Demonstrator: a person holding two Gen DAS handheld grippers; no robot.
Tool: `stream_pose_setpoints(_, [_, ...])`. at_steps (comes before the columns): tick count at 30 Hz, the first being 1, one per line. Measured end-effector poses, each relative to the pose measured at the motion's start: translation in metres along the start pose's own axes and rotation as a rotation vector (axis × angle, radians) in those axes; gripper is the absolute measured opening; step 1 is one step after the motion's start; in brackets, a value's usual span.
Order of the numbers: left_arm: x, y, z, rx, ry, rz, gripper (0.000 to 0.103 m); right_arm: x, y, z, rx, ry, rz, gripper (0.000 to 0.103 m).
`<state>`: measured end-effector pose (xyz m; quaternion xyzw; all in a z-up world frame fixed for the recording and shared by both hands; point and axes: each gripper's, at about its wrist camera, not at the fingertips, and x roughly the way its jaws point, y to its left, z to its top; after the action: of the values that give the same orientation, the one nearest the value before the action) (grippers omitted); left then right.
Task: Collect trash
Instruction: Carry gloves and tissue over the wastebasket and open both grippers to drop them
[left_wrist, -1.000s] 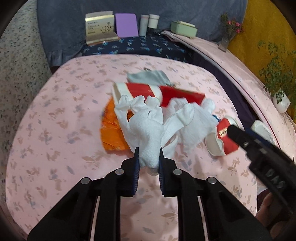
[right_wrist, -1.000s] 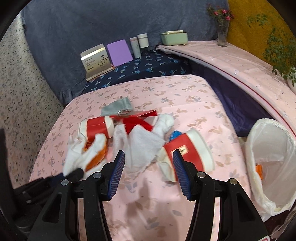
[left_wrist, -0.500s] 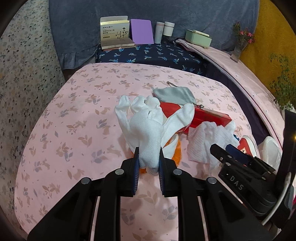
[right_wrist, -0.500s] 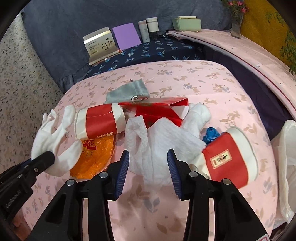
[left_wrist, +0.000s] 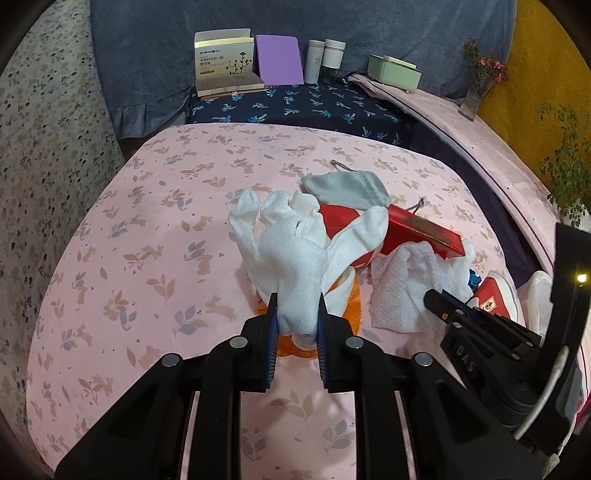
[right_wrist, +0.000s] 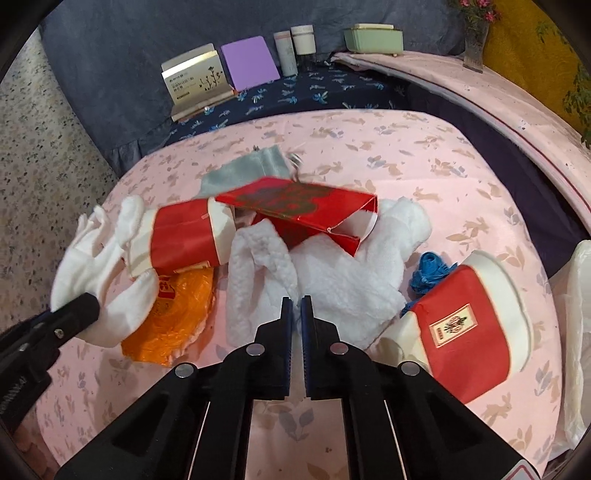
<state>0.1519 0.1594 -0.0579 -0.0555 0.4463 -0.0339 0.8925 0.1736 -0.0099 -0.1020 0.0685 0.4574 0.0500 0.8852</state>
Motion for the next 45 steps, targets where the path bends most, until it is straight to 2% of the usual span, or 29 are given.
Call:
stream_pose_setpoints(12, [-0.048, -0.044, 0.002, 0.063, -0.083, -0.042, 0.017, -0.111, -0.011, 0.022, 0.006, -0.222, 0.022, 0.004])
stream_pose_setpoints(23, [-0.093, -0.115, 0.004, 0.172, -0.159, -0.129, 0.017, -0.206, -0.073, 0.029, 0.094, -0.398, -0.034, 0.004])
stream_pose_setpoints(34, [-0.107, -0.208, -0.004, 0.31, -0.166, -0.25, 0.017, -0.259, -0.158, 0.006, 0.203, -0.48, -0.142, 0.004])
stream_pose_setpoints(45, [-0.101, -0.292, -0.022, 0.435, -0.146, -0.363, 0.017, -0.273, -0.234, -0.026, 0.338, -0.491, -0.227, 0.004])
